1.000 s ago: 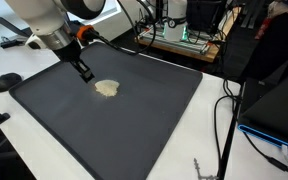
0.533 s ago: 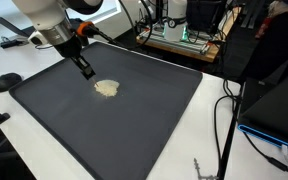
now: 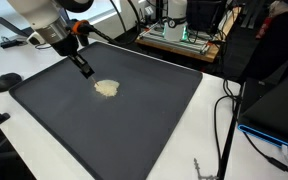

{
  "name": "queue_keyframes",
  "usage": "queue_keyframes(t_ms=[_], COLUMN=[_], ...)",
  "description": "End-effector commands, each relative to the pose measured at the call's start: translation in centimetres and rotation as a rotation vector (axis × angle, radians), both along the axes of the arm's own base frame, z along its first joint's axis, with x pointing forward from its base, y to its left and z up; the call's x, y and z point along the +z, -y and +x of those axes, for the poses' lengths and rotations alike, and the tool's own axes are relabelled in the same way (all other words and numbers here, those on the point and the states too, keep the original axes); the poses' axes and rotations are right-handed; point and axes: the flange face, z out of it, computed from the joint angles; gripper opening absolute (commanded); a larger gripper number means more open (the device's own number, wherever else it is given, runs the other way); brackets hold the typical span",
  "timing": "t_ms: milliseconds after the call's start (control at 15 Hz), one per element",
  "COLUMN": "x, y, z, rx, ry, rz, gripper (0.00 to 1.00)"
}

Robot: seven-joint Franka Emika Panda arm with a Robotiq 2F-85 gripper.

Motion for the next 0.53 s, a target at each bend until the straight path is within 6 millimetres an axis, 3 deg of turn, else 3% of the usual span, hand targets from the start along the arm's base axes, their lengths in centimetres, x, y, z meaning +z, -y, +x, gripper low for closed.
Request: queue_keyframes(t_ms=[0,467], x=[-0.6,-2.1], y=[3.1,10.4], z=[-0.4,-2.7], rx=[-0.004,-0.114], ry=[0.02,0.126], rz=[0.14,0.366], gripper=[0.03,0.03])
